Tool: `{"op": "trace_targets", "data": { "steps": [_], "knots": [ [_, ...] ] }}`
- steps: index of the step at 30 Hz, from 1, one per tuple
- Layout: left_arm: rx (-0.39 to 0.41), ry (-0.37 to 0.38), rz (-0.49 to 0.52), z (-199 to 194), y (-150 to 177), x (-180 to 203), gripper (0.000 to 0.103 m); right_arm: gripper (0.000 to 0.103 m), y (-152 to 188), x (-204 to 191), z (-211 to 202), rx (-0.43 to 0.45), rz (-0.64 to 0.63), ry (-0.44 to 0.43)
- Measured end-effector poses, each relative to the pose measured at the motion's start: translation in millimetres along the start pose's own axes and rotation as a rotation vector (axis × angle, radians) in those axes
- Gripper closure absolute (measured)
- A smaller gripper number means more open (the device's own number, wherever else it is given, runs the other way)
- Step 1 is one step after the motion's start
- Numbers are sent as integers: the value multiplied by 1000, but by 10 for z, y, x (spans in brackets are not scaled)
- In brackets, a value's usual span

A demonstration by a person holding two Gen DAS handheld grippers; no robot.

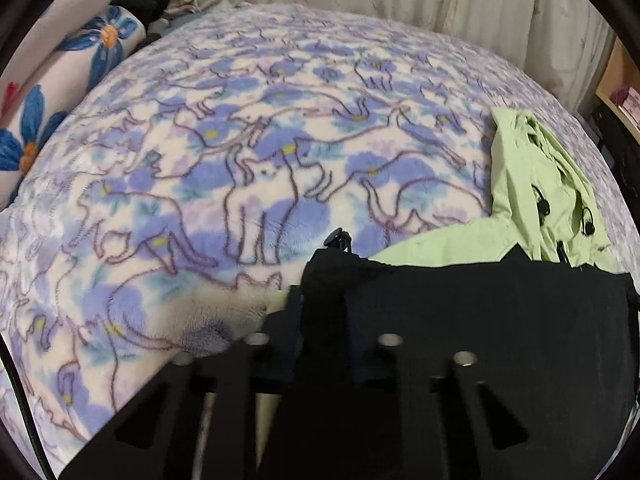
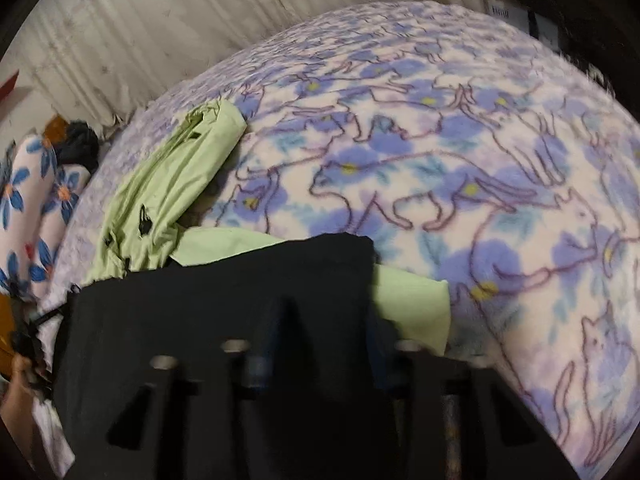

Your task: Fold large clothes

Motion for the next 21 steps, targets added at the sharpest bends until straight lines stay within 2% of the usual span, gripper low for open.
{"op": "trace_targets", "data": {
  "steps": [3, 6, 11, 14, 17, 21],
  "knots": [
    [69, -56, 11, -138, 33, 49, 99, 96, 36, -39, -129, 54, 2, 20],
    [121, -65, -7, -323, 15, 70, 99, 97, 79, -112, -433, 164, 10, 34],
    [188, -90, -13, -535, -130, 154, 100, 97, -10, -198, -747, 275, 25, 74],
    [200, -92, -26, -498, -230, 182, 101, 97, -123, -185, -627, 252, 35, 131],
    [189, -110, -24, -339, -279, 238, 101, 97, -138, -129, -336, 177, 68, 188],
    [110, -201, -6, 76, -200, 226, 101, 94, -54, -64, 77, 67, 81, 236]
  ]
}}
Point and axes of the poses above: each gripper's, at about its wrist camera, not at the fingertips, and z roughly the way its jaws point, x to its right, y to its underside, the point moved 2 cm from there along z, roughly the way its jaws point, and after that the axes turned 4 degrees about -x, right-handed, at the moved point
